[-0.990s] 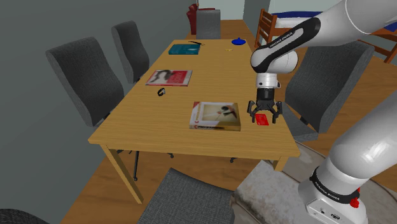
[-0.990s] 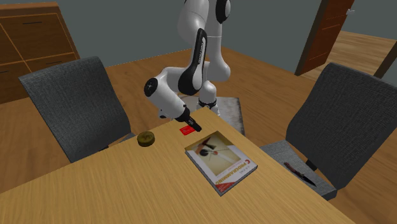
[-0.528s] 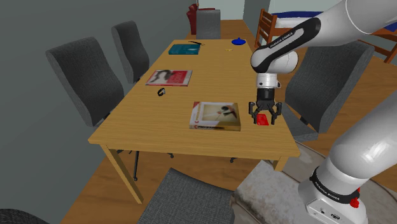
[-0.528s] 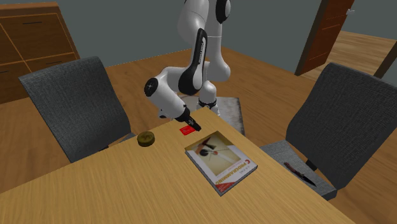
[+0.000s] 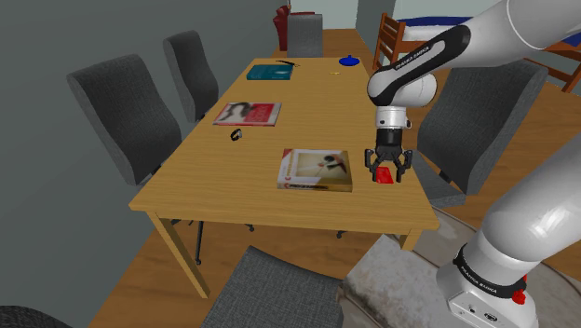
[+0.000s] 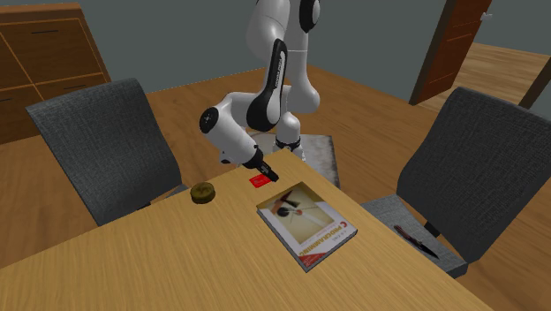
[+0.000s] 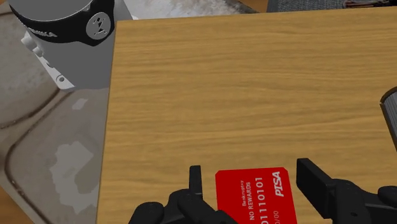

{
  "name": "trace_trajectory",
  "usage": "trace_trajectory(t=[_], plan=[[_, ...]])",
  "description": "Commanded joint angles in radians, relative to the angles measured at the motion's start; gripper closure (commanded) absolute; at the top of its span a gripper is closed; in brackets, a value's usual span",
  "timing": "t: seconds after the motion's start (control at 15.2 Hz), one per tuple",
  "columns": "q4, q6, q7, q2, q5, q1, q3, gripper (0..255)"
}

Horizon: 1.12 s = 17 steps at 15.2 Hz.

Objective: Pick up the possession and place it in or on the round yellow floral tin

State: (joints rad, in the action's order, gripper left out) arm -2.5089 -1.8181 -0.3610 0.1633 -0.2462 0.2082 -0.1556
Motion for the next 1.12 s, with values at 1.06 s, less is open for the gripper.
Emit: trace_trajectory(t=[1.06], plan=[[0.102,0.215,-0.066,0.122,0.019,0.002,0.004,255]])
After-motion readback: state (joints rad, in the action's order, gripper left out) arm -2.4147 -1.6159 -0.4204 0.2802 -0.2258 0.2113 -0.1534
